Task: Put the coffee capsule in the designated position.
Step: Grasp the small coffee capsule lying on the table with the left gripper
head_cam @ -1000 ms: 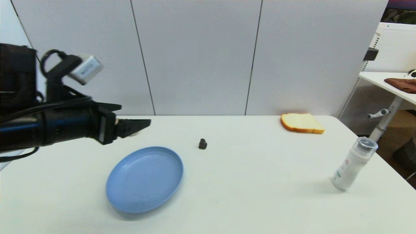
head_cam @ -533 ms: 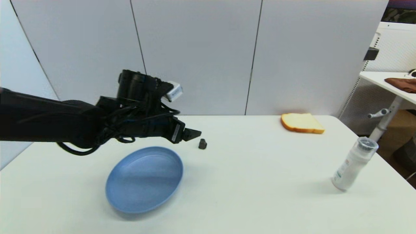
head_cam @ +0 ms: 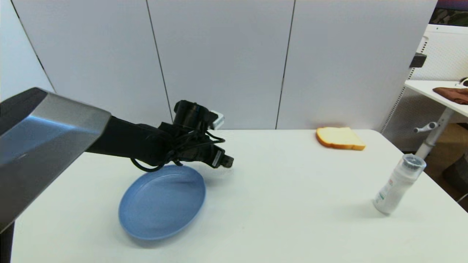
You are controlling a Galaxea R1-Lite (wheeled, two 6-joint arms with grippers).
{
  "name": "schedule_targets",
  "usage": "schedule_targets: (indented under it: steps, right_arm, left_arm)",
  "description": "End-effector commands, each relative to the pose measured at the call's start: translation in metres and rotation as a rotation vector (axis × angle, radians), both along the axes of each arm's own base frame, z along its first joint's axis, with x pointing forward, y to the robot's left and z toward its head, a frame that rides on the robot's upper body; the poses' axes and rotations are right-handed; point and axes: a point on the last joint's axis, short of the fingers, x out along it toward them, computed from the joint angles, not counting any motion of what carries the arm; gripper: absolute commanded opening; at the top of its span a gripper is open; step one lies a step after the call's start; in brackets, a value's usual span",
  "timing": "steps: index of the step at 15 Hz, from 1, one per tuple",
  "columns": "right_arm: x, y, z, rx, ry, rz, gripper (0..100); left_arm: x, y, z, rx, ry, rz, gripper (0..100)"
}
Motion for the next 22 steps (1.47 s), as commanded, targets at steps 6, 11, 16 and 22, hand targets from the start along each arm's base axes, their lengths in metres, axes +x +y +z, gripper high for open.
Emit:
schedule_targets:
  steps: [6,11,16,22]
  right_arm:
    - [0.0,0.0,0.0,0.0,0.001,0.001,100]
    - [0.0,0.0,0.0,0.0,0.001,0.001,100]
    - [0.0,0.0,0.0,0.0,0.001,0.001,100]
    - [0.0,0.0,0.0,0.0,0.001,0.001,100]
  left_arm:
    - [0.004,-0.015,-0.017,0.027,0.045,-0.021,100]
    - [0.008,-0.02,-0.019,0.023,0.039,-0.027,100]
    - [0.008,-0.02,-0.019,0.024,0.038,-0.025,0]
    - [0.008,-0.02,-0.02,0.025,0.045,-0.025,0]
